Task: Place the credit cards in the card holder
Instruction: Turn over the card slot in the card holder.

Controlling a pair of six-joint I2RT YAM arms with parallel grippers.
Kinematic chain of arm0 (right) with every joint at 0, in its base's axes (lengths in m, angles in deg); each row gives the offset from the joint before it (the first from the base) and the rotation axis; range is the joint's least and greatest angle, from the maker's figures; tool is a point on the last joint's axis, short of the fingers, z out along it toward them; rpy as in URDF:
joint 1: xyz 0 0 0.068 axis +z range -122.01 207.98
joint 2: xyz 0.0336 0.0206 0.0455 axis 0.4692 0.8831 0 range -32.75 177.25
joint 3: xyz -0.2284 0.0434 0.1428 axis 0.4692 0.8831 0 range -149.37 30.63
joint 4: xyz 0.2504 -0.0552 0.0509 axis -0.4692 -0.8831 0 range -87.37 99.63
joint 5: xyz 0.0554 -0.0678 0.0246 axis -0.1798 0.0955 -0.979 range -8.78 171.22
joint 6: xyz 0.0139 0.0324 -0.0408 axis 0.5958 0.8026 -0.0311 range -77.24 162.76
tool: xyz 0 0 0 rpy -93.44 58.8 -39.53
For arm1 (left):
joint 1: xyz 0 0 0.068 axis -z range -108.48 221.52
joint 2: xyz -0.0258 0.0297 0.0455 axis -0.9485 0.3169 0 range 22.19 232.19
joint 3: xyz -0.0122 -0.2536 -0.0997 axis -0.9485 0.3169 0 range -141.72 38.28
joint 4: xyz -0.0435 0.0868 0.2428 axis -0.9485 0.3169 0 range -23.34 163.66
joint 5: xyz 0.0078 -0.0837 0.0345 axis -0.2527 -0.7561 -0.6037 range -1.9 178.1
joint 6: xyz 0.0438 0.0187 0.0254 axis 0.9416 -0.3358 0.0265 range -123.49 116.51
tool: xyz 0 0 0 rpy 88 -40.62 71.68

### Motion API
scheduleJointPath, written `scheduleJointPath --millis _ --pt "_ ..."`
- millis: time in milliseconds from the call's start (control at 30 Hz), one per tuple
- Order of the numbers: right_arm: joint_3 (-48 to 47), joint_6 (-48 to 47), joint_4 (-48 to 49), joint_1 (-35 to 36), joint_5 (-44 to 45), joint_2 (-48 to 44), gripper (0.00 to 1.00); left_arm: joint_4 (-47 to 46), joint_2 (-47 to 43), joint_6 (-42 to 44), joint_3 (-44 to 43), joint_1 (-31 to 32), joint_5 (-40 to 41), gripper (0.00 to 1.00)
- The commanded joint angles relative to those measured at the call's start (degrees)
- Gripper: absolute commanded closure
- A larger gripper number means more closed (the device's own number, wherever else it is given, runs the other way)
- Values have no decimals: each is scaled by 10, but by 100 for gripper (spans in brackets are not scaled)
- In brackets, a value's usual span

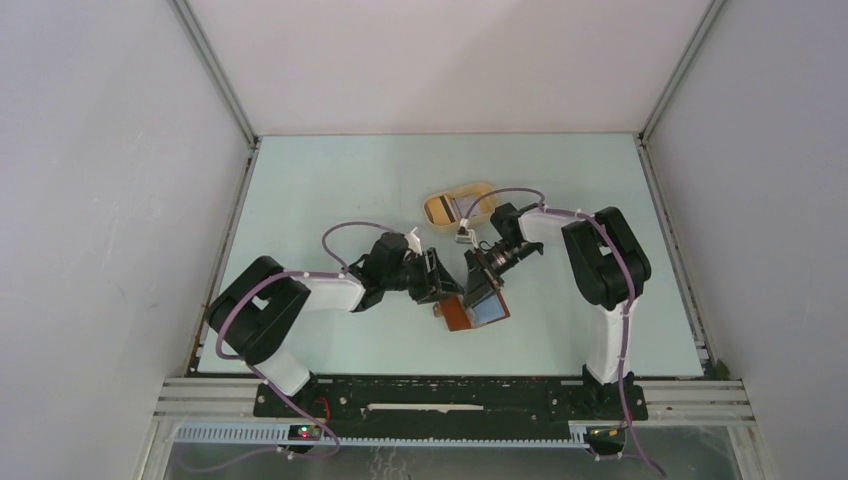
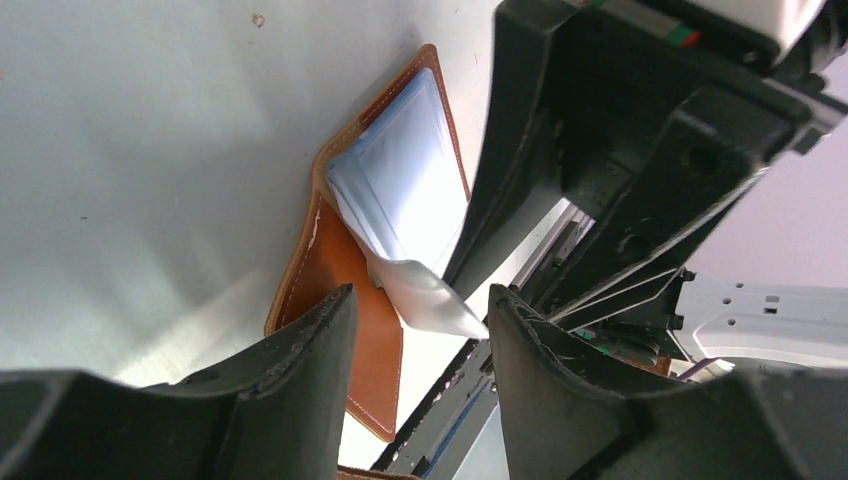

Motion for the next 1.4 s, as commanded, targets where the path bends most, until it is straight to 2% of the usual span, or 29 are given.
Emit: scheduleJointPath --millis 0,133,233,500,633,800,967,1133,1233,1367 --pt "-21 -3 -11 10 -30 13 56 -30 -7 -12 -4 1 -6 44" --pt "-22 -5 -13 21 -33 18 56 -7 3 -8 -14 1 -3 45" --pt "-26 -9 -17 21 -34 17 55 5 3 -6 -14 1 1 50" --pt "-28 -23 -24 -2 -16 3 55 81 11 18 -32 0 26 78" --pt "-27 -32 -28 -19 -8 -3 55 112 15 32 -41 0 35 85" --pt "-28 -23 -19 -31 16 -11 56 134 13 42 -48 1 43 84" --pt "-21 15 17 -10 83 -14 69 150 14 50 -59 3 49 80" --pt "-21 30 31 17 102 -11 81 159 10 53 -59 6 55 78" --pt "-21 43 41 41 112 -9 83 168 10 56 -60 6 59 78" --pt "-21 82 75 75 177 -4 85 180 6 62 -66 6 64 78"
